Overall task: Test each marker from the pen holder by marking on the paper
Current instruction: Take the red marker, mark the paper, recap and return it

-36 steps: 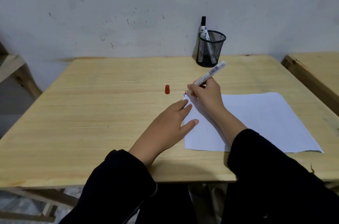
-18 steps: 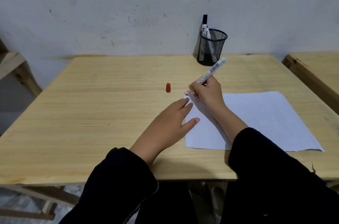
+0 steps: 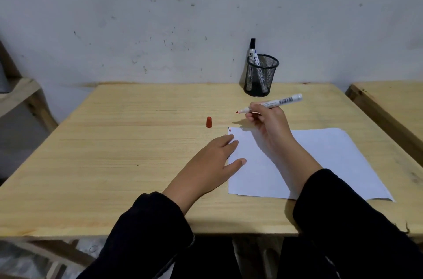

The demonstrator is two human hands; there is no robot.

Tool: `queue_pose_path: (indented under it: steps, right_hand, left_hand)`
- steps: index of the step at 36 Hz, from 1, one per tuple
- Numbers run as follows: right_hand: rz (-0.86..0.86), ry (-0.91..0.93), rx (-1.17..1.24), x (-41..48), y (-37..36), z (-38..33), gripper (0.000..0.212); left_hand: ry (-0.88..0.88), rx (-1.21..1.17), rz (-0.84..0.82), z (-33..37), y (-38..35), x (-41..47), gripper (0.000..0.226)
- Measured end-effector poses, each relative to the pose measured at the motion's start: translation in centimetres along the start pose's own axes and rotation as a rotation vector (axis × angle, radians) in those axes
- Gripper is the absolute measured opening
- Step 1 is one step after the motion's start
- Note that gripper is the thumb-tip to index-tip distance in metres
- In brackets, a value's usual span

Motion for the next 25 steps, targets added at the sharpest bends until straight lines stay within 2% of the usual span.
queue_pose_path:
  steps: [10, 15, 21, 25]
  right_hand:
    - [-0.038, 0.06, 0.075, -1.2, 0.8, -4.1, 0.011]
    - [-0.045, 0.06, 0.085, -2.0, 0.9, -4.4, 0.012]
    - [-0.044, 0.051, 0.119, -2.6, 1.3, -4.7, 0.013]
    - [-0.045, 0.044, 0.141, -3.0, 1.2, -5.1, 0.012]
  left_hand:
    - [0.039, 0.119, 0.054, 1.1, -1.6, 0.4, 0.051]
    - [0.046, 0.077, 0.072, 1.2, -1.1, 0.6, 0.05]
    - [0.099, 0.003, 0.291, -0.1, 2.4, 2.0, 0.054]
    - [0.169, 0.031, 0.238, -1.8, 3.7, 3.9, 0.04]
Point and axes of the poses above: each hand's wrist, its own x-axis towards the middle knuckle, its own y-axis out of the back of the hand, z = x × y, the point moved 3 cm from there along x, towards the middle knuckle, and after that the axes turned 5 degrees about -y, right-handed, at the moved point
